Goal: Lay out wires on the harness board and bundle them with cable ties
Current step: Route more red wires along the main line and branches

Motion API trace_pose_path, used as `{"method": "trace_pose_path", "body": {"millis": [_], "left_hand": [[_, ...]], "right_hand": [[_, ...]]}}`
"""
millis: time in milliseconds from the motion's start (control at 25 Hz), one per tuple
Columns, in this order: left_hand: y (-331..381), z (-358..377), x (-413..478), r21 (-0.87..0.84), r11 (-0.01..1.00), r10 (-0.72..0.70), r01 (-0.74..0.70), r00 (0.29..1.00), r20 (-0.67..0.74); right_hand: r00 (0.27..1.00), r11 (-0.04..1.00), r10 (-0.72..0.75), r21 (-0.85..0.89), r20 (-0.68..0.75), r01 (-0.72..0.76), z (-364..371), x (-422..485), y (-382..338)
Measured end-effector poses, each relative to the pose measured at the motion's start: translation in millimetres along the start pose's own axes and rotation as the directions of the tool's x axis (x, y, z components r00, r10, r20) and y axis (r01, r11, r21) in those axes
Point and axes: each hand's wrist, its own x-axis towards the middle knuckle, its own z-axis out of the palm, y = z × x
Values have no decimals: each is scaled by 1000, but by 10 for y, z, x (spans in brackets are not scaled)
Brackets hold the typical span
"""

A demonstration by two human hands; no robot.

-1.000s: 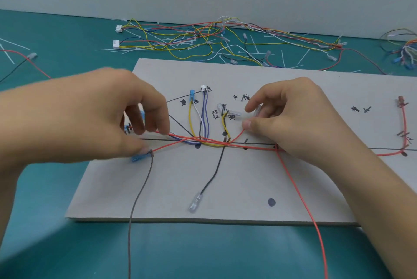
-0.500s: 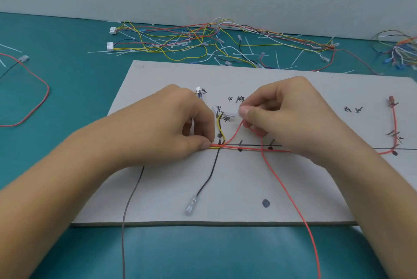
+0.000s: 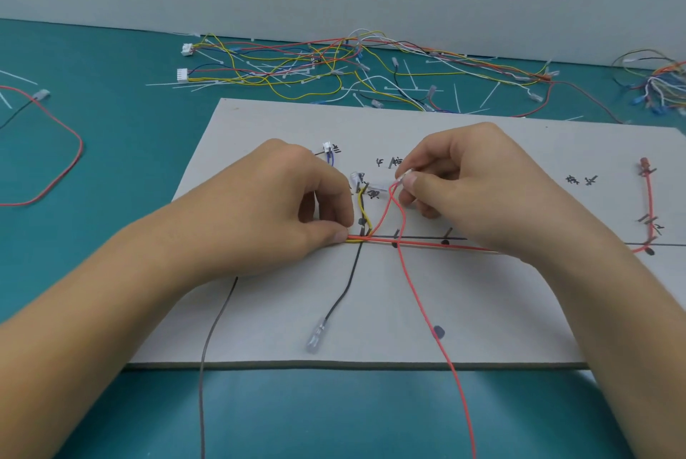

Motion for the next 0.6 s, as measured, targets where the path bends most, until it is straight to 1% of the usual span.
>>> {"method": "trace_pose_path", "body": {"millis": [160, 280, 400, 480, 600], "left_hand": [[28, 25, 4, -32, 999, -7, 6, 1000, -14], [66, 27, -8, 10, 999, 35, -35, 999, -10], [87, 24, -10, 65, 992, 108, -109, 994, 28], [86, 35, -6, 96, 984, 143, -148, 988, 52], [89, 41, -3, 103, 984, 137, -142, 989, 58]], "right_hand": [[1000, 995, -8, -99, -29, 5, 72, 50, -30], [999, 984, 14, -176, -33, -20, 90, 82, -79], [1000, 968, 17, -249, 23, -10, 63, 157, -156], [997, 964, 15, -266, 73, 5, 82, 215, -189], [997, 967, 8, -254, 82, 13, 136, 243, -173]]}}
